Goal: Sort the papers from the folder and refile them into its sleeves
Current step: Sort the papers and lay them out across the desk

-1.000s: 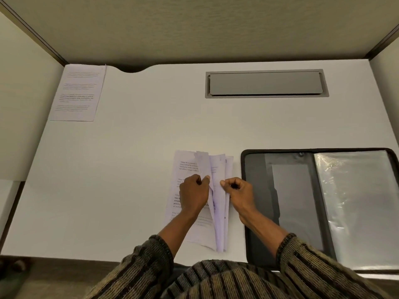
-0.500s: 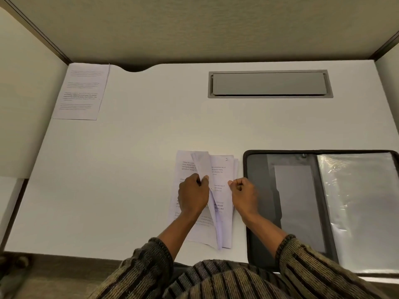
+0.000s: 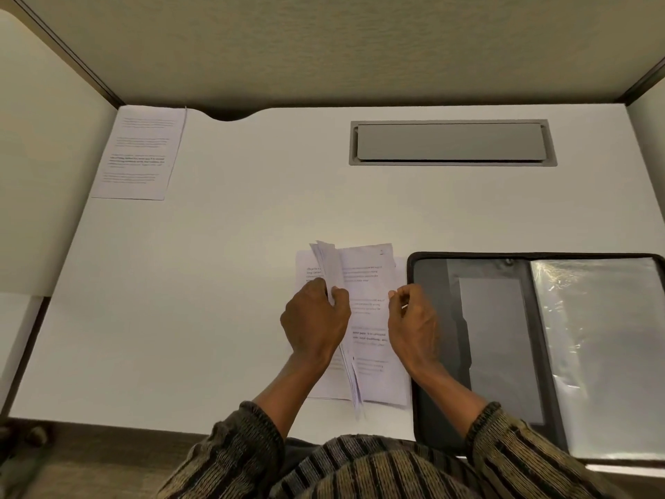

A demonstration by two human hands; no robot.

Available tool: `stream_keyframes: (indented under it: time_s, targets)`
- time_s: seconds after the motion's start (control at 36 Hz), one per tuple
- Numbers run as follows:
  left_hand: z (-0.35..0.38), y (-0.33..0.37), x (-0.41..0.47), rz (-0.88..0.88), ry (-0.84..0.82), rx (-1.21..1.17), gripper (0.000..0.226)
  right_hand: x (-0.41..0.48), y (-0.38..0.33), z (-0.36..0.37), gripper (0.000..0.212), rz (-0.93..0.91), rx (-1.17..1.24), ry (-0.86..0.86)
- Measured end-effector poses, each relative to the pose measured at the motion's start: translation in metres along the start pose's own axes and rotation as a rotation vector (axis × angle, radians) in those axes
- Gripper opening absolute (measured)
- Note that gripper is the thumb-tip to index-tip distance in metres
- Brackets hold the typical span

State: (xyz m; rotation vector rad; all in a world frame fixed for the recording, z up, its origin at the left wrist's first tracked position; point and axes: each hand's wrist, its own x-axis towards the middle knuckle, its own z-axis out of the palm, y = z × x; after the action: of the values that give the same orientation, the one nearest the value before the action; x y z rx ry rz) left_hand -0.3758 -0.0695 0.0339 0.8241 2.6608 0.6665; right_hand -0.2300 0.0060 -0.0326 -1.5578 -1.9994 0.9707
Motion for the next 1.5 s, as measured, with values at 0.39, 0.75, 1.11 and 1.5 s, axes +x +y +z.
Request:
stream_keyframes:
  time_s: [0.39,0.75,1.11,1.5]
  targets:
    - [0.001,-0.002,0.003,0.105,0.058,0.076,0.033,0.017,-0.013,-0.032,0.038,0.244,0.145,-0.252]
    - [0.009,-0.001,0.006,0.169,0.029,0.14,0.034,0.013,-0.005,-0.04,0.025,0.059,0.04,-0.149]
    - [0.037,0.01,0.017,-0.072,-0.264,0.009,0.038,0.072,-0.032,-0.11,0.013,-0.086,0.14,0.06]
    - [0.023,-0.006,0.03,-0.481,-0.511,-0.641,0.08,0.101,-0.081,-0.126,0.011,-0.019,0.47,0.006]
